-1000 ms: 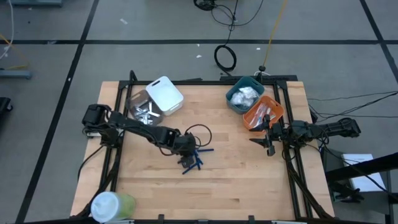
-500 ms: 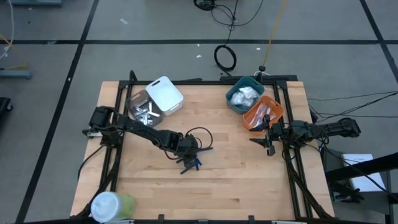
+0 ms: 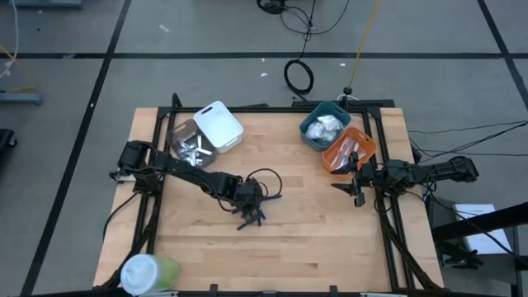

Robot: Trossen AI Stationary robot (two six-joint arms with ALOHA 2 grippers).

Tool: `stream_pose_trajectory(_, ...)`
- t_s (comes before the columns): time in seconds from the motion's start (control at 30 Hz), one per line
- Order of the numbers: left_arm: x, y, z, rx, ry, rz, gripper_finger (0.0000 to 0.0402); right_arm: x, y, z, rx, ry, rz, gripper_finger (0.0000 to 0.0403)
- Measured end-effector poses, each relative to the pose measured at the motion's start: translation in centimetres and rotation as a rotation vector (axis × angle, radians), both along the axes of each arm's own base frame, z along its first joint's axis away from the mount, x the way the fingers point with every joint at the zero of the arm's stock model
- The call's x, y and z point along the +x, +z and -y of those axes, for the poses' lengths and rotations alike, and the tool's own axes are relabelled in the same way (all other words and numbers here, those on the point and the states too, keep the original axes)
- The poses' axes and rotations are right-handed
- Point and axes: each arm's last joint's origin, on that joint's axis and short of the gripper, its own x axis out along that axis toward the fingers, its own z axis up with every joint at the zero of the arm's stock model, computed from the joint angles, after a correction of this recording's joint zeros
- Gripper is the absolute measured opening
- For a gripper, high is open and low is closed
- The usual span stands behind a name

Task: Pick & Place Travel size toiletries
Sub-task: Put the blue razor into the white bin

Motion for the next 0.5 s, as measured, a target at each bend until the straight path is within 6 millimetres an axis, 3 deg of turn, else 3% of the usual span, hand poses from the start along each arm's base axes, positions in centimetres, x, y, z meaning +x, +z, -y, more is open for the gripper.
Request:
stream_pose_trajectory(0.33, 0.01, 0.05, -0.02, 0.006, -0.021, 0.002, 0.0016, 0.00, 0.00, 0.00, 0.000, 0.000, 0.000, 0.0192)
stream_pose_trajectory(0.5, -0.09, 0.57, -0.03, 0.012, -0.040, 0.014, 0.0021, 0.00, 0.00, 0.00, 0.000, 0.000, 0.000, 0.0192)
